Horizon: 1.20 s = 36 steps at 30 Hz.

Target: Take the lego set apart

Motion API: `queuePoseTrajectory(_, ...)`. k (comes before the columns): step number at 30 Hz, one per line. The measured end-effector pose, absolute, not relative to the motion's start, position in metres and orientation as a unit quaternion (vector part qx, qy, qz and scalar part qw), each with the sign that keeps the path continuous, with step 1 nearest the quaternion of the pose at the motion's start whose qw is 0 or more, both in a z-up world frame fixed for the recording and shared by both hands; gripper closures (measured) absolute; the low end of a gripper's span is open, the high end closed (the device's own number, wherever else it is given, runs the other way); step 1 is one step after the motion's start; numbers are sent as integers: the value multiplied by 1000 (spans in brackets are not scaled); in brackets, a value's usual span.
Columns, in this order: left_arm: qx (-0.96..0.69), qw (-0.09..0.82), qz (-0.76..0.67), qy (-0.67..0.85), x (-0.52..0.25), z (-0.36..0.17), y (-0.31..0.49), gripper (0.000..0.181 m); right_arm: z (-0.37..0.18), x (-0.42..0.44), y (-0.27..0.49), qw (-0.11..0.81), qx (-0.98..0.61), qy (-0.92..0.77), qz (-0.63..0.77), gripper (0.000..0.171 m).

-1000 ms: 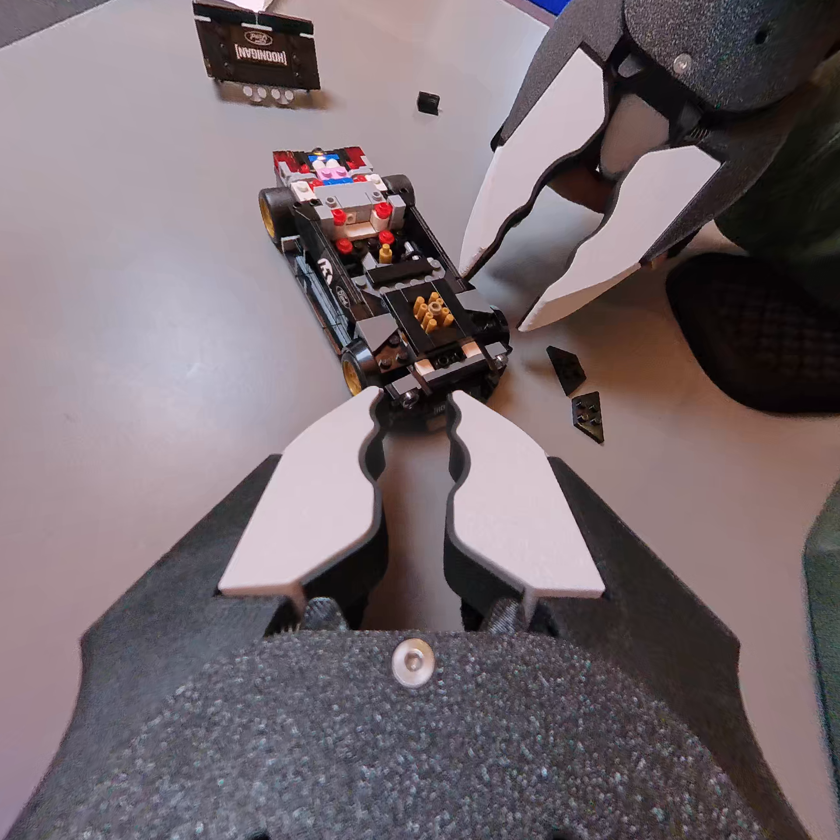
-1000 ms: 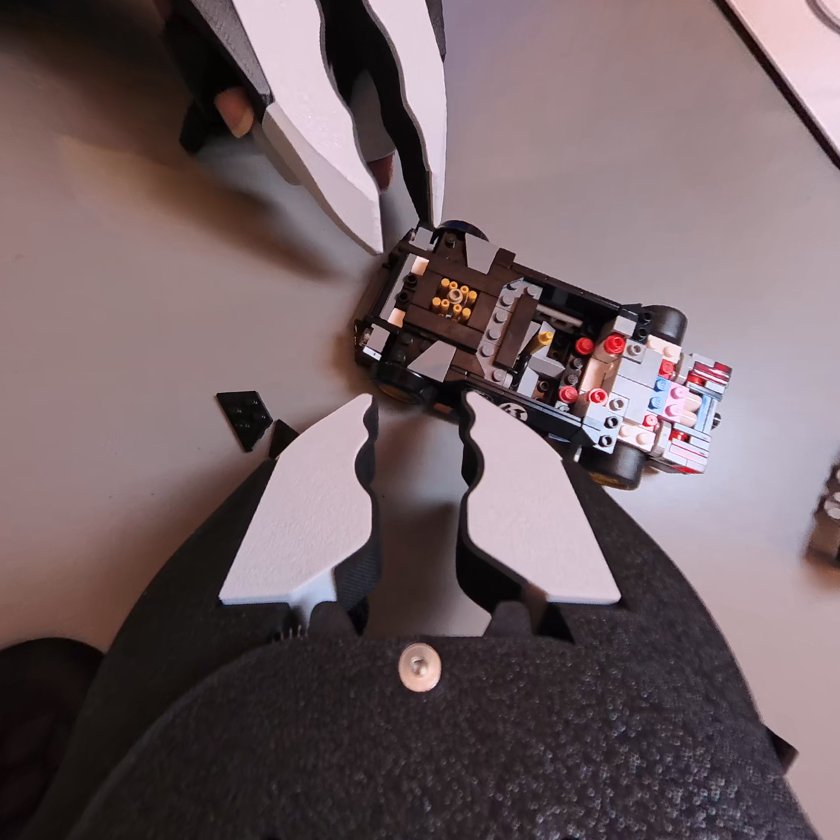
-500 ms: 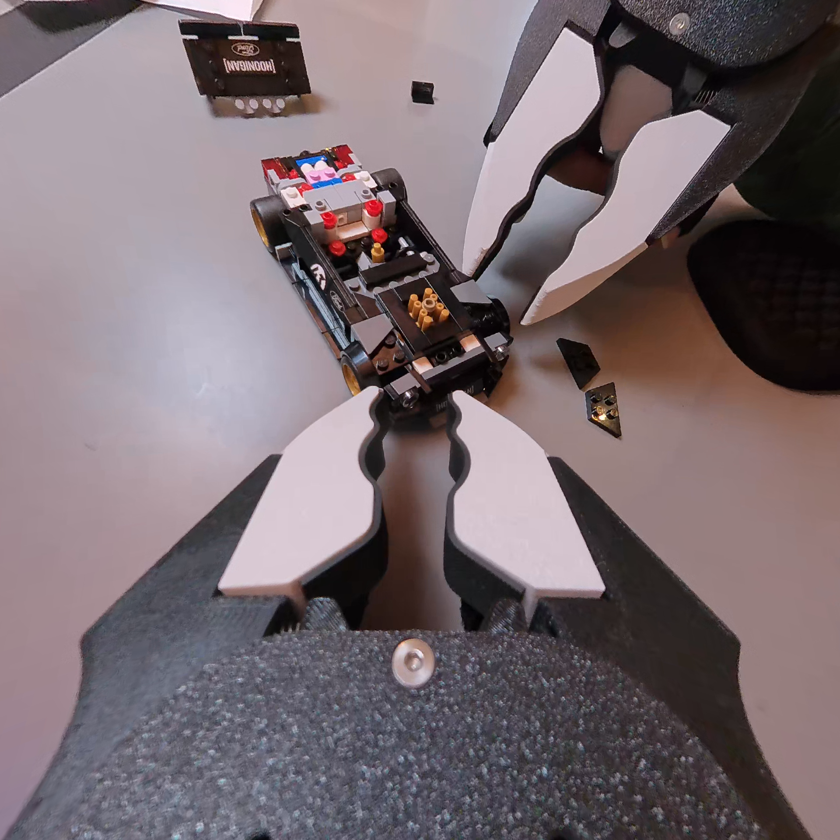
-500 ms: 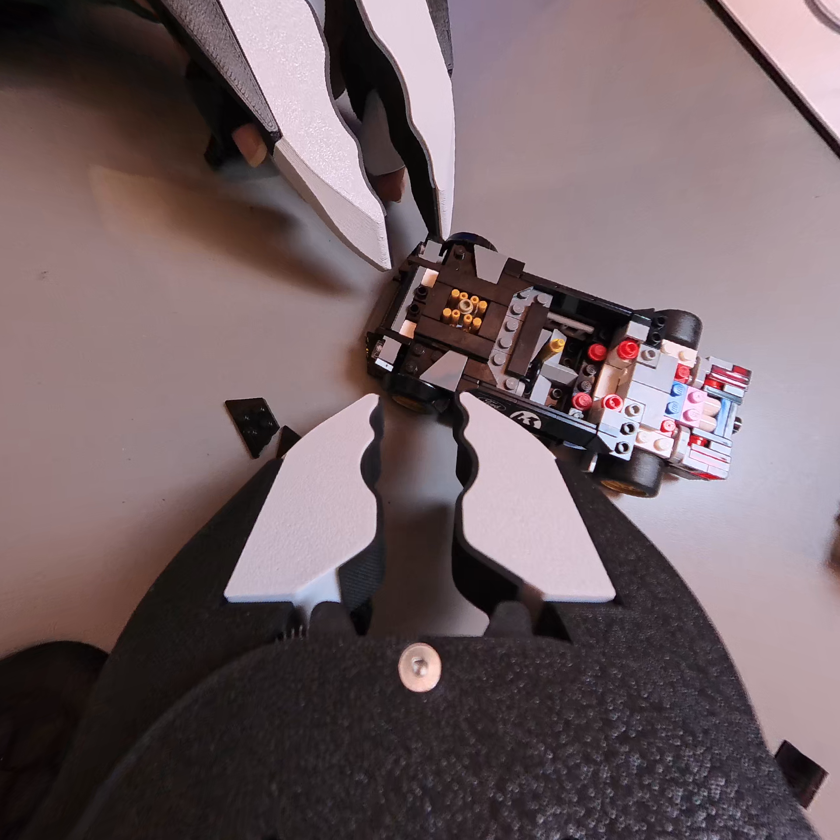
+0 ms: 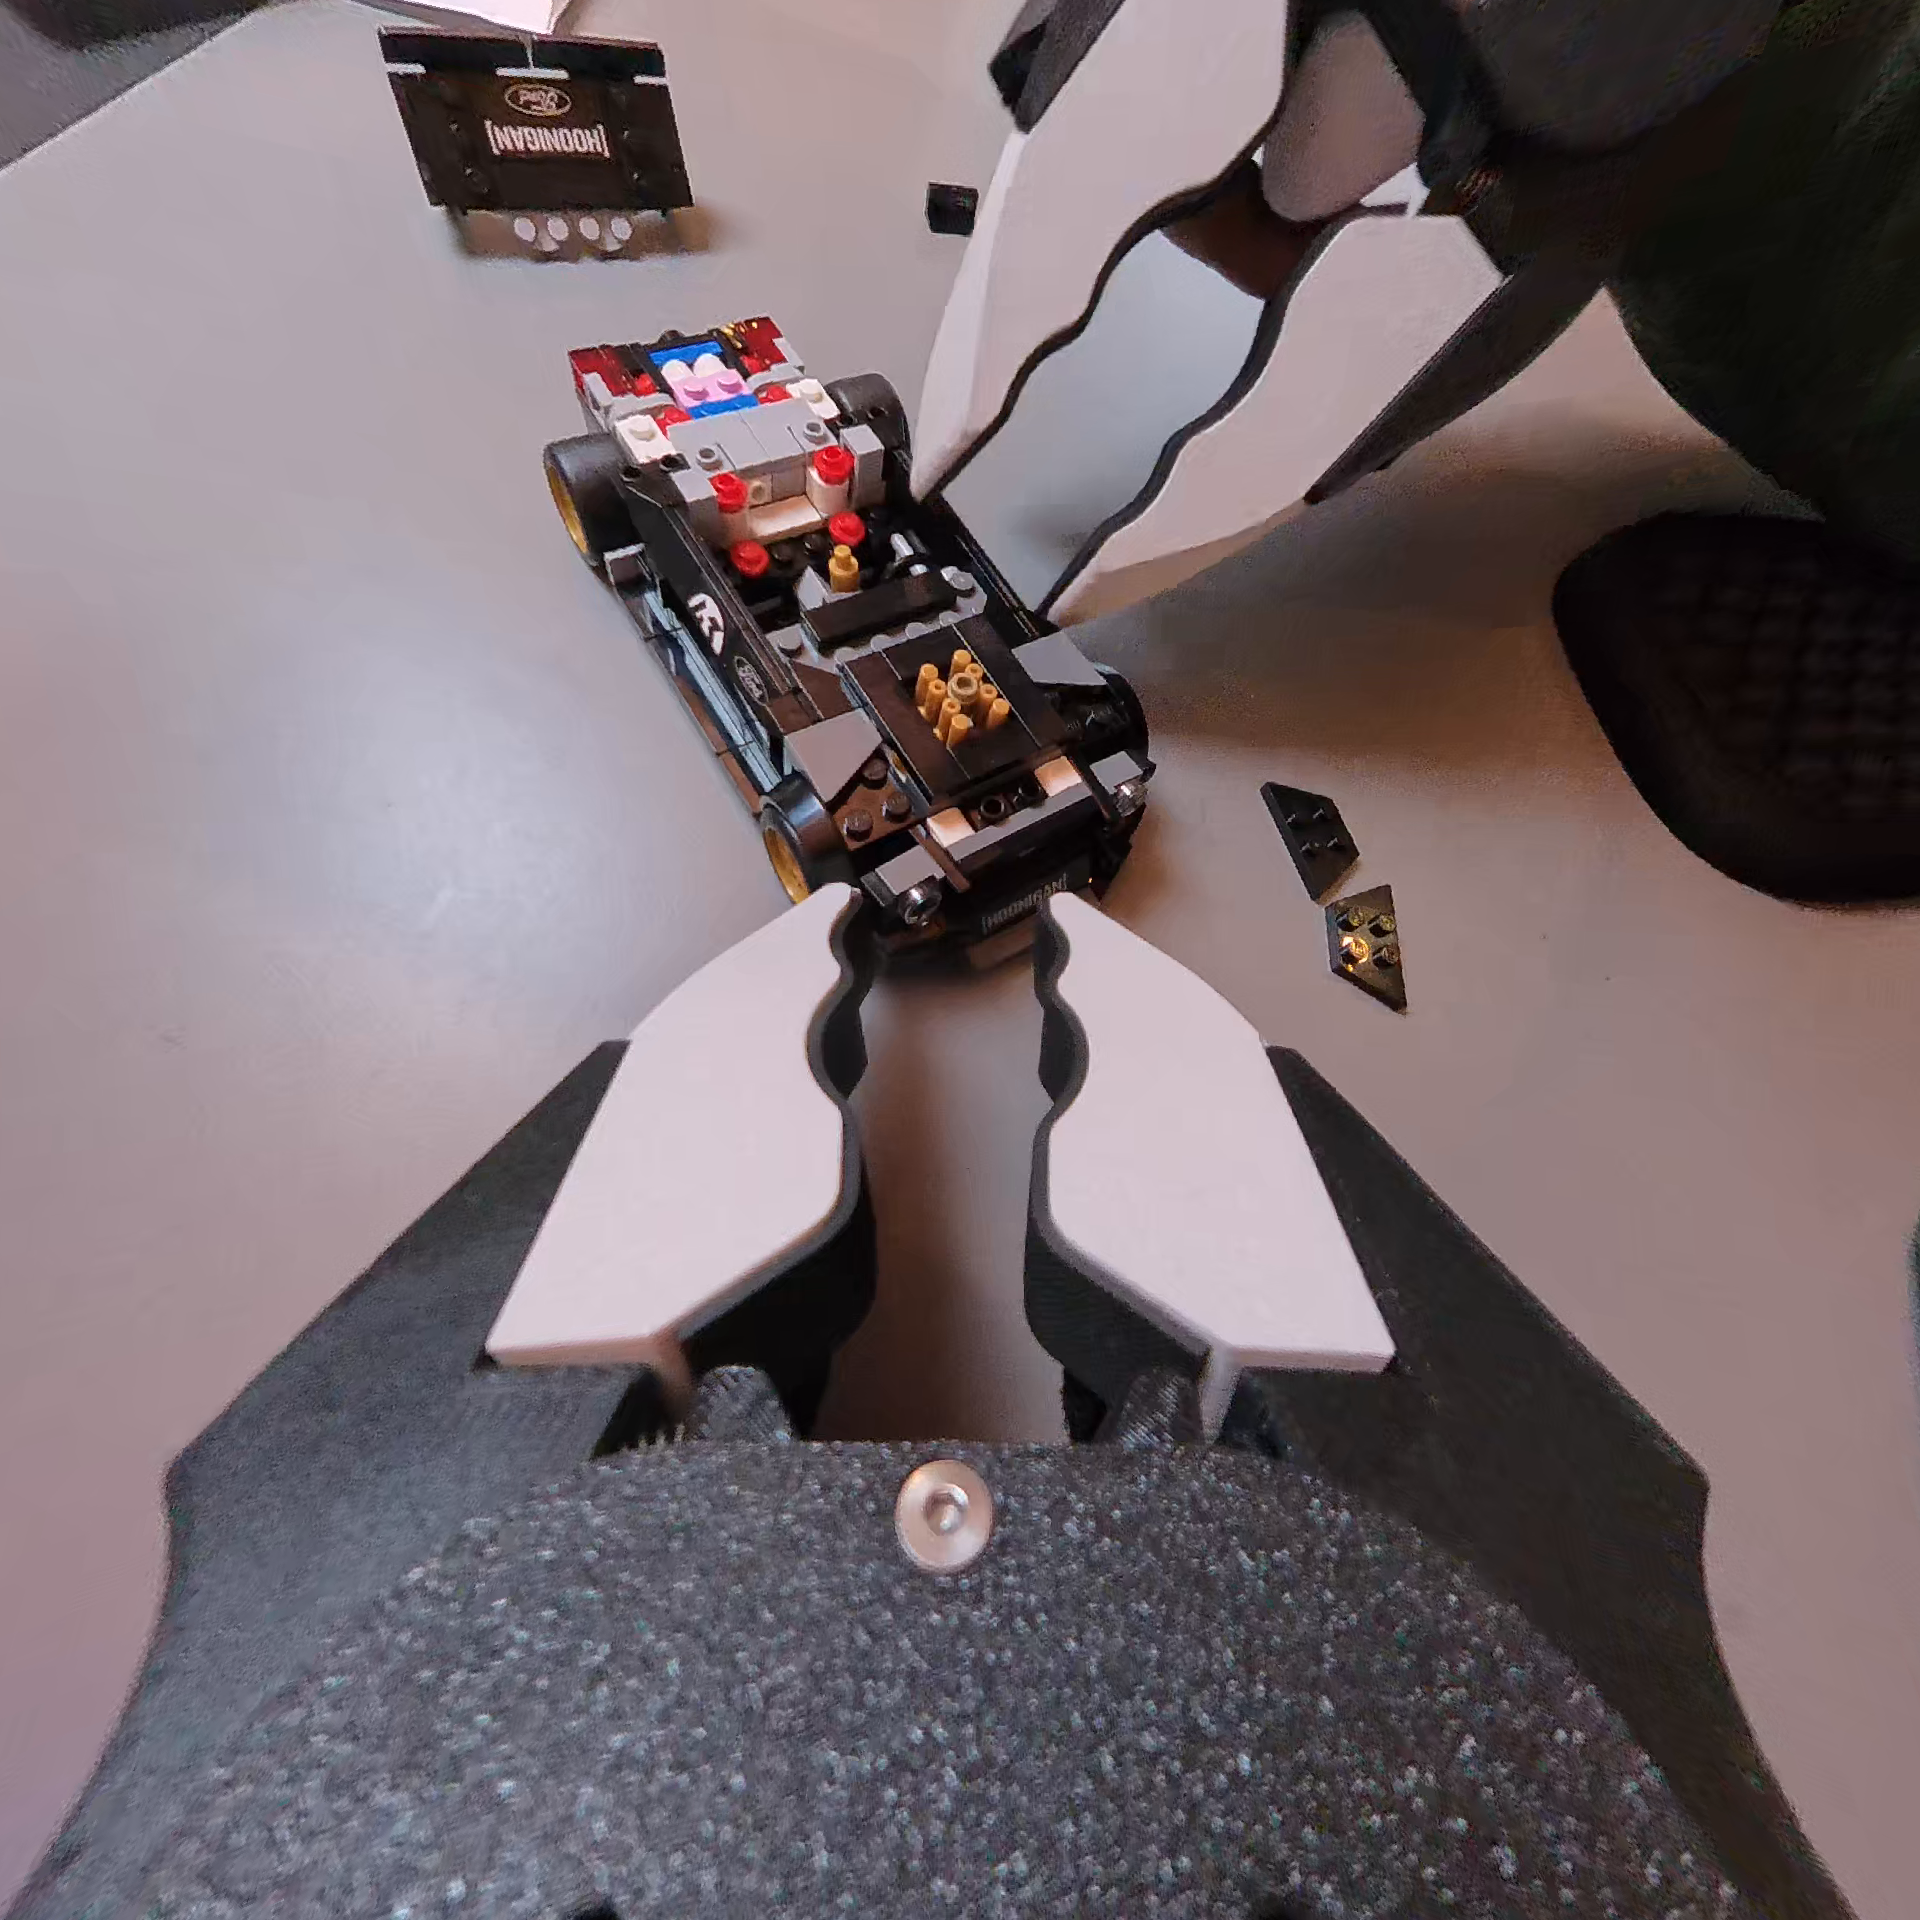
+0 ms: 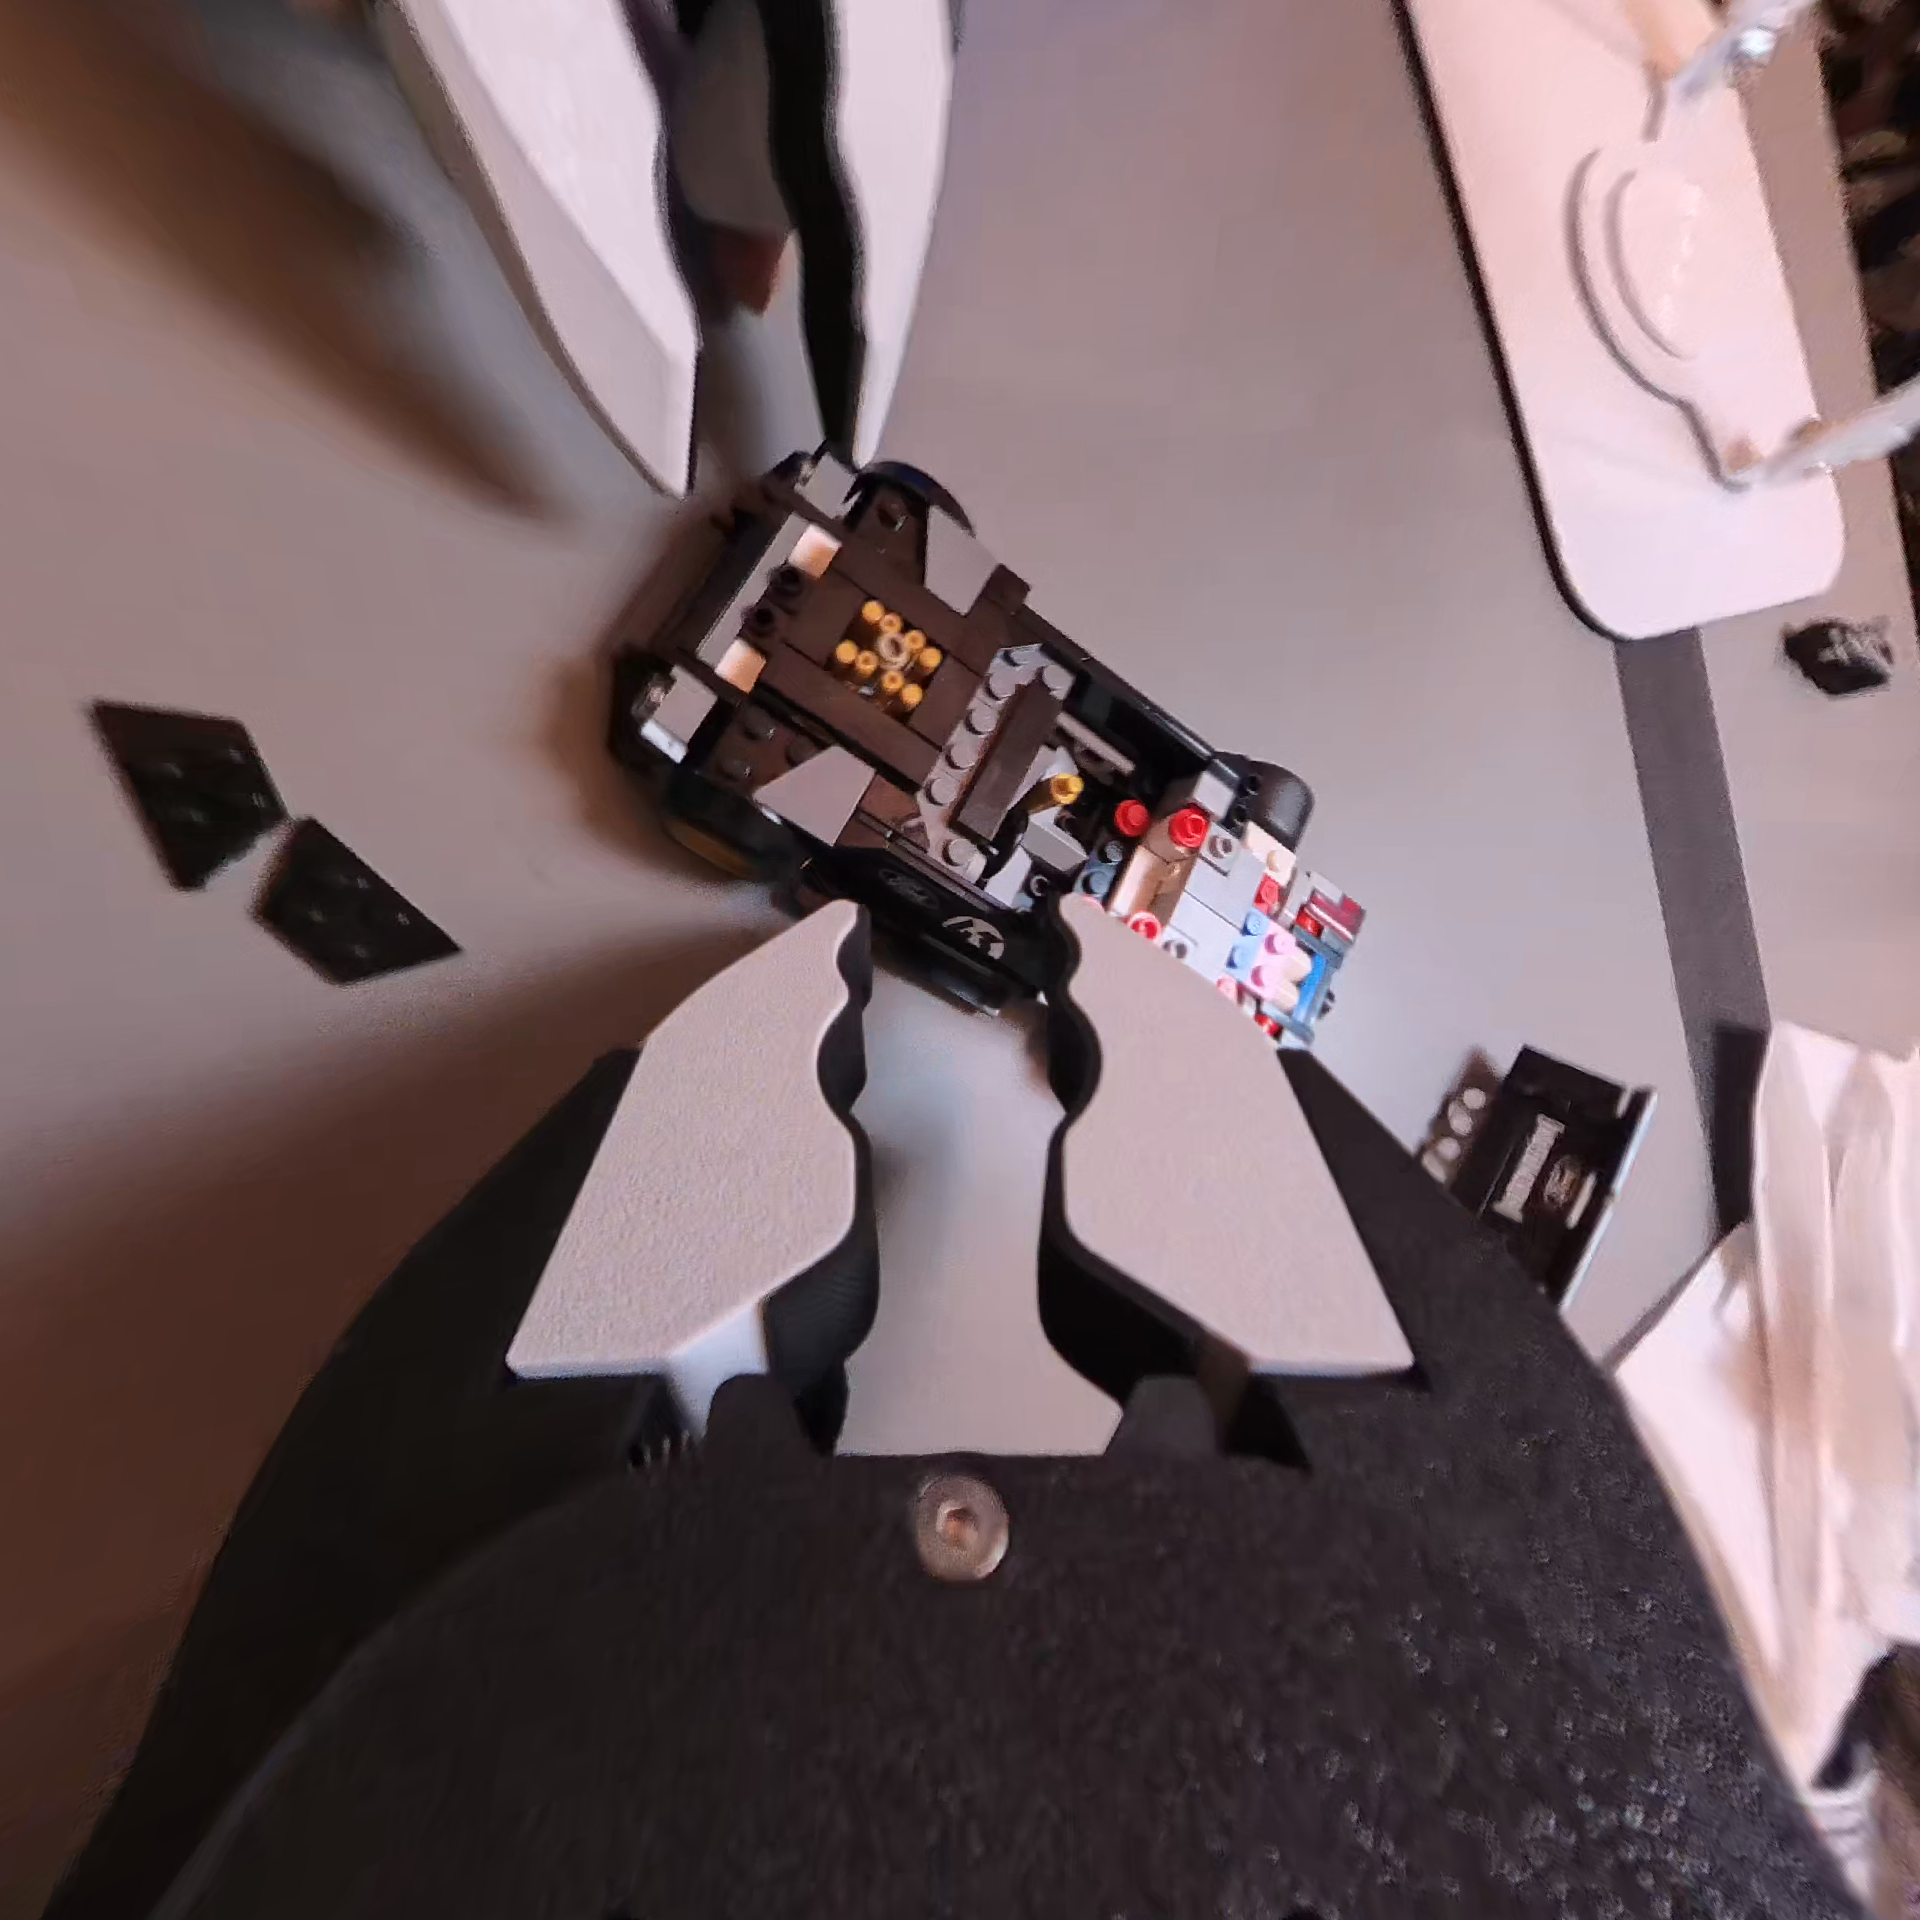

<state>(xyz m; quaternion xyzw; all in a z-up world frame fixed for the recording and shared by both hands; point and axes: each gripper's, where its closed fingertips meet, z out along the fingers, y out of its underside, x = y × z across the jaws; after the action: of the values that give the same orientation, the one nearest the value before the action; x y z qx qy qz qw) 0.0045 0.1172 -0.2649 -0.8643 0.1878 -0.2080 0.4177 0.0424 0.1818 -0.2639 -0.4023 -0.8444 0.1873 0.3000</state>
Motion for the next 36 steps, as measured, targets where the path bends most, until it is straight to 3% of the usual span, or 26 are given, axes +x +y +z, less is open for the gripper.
queuePoseTrajectory(12,-866,418,-183,205,5,-266,121,155,-271,38,182,237,-325,-891,210,150)
queuePoseTrajectory(36,-862,418,-171,230,5,-267,114,159,-271,39,173,237,-336,-886,214,149)
